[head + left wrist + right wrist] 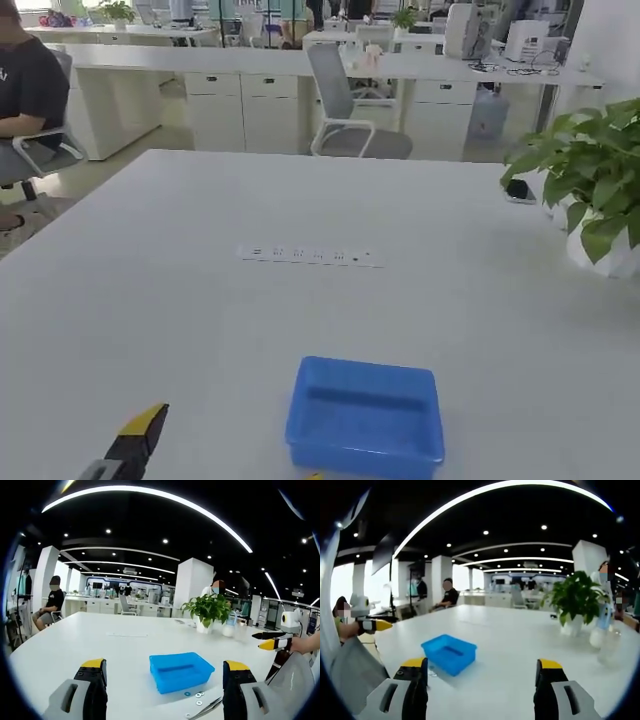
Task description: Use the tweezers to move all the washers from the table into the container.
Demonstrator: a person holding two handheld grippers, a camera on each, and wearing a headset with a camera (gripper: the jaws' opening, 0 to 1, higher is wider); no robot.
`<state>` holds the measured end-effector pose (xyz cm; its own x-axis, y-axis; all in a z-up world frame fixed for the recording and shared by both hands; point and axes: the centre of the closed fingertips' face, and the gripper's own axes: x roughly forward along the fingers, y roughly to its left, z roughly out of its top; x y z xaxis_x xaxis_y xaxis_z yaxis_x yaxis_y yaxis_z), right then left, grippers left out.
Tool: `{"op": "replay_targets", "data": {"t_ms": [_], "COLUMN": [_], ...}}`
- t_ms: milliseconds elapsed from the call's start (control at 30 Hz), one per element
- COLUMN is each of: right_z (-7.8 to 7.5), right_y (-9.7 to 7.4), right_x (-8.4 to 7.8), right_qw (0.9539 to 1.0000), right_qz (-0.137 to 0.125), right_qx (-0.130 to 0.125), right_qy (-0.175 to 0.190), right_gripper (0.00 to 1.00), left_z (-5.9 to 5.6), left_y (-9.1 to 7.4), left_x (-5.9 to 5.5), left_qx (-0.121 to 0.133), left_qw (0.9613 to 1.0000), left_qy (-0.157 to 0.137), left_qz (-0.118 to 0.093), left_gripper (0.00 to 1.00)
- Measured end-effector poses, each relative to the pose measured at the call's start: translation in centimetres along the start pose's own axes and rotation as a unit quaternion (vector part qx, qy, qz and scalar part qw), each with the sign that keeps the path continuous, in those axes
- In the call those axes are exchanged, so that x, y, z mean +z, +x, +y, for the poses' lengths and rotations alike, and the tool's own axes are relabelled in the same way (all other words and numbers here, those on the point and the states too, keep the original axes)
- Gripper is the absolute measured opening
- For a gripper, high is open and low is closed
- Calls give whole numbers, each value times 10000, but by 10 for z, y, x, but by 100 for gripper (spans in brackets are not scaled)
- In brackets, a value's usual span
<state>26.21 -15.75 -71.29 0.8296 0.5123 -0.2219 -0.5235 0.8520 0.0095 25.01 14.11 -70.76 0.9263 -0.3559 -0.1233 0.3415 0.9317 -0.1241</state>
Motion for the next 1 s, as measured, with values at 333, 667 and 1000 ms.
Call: {"op": "replay_targets", "data": {"t_ms": [333, 667, 1000], "right_z": [-1, -1, 1], "right_y": [-1, -1, 0], "right_x": [1, 3, 2], "right_qw": [10000, 10000, 10000], "right_qz": [-41, -71, -26], "right_qx": [-46, -43, -13], "right_qy": [-3, -2, -12], "right_gripper": [88, 88, 88], "left_z": [1, 2, 3], "left_y": [0, 0, -1], "left_x": [-1, -2, -2], "left_qx": [-10, 4, 34], "left_qw": [10000, 10000, 10000], "left_qy": [-37, 35, 48], "left_qz": [3, 35, 36], "left_gripper": [99, 99, 95]}}
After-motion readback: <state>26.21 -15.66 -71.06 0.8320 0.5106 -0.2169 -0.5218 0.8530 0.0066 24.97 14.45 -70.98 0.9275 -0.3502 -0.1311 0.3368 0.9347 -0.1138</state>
